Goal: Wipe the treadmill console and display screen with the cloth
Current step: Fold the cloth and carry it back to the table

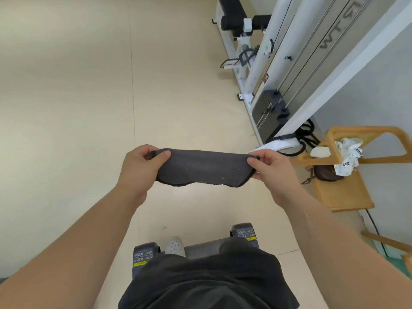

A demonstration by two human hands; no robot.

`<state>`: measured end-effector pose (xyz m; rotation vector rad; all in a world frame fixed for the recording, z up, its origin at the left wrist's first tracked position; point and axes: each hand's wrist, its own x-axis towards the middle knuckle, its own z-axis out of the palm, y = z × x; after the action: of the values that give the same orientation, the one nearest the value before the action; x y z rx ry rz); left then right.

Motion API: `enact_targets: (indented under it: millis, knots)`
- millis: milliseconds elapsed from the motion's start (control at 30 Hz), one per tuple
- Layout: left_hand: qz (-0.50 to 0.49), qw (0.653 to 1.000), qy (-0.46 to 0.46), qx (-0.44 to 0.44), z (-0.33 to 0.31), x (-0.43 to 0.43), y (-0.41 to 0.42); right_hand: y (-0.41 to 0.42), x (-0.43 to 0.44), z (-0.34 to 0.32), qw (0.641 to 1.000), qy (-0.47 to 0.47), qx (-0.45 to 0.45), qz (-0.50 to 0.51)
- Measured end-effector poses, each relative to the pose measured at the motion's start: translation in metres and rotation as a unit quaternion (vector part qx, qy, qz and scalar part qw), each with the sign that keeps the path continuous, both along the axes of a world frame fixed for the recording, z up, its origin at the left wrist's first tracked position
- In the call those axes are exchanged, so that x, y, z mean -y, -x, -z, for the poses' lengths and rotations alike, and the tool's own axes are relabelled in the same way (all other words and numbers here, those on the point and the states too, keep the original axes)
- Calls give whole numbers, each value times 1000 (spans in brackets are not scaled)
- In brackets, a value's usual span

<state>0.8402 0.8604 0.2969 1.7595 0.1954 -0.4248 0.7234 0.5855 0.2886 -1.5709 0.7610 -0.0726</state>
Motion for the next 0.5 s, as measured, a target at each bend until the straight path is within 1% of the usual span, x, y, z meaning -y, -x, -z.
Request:
enact_targets:
  millis: [100,200,300,367,500]
  knots:
    - [11,1000,7,0,10,13,-58,-47,4,12,1000,12,-4,7]
    - [27,1000,-4,8,28,28,-111,-96,15,28,1000,-1,2,23]
    - [51,998,-24,29,65,51,-164,-150,33,59,999,-16,26,34]
    - [59,997,-28,42,101,74,-206,-189,50,95,998,-24,34,45]
    - [49,998,-11,37,202,129,-285,-263,91,200,994,-45,38,90]
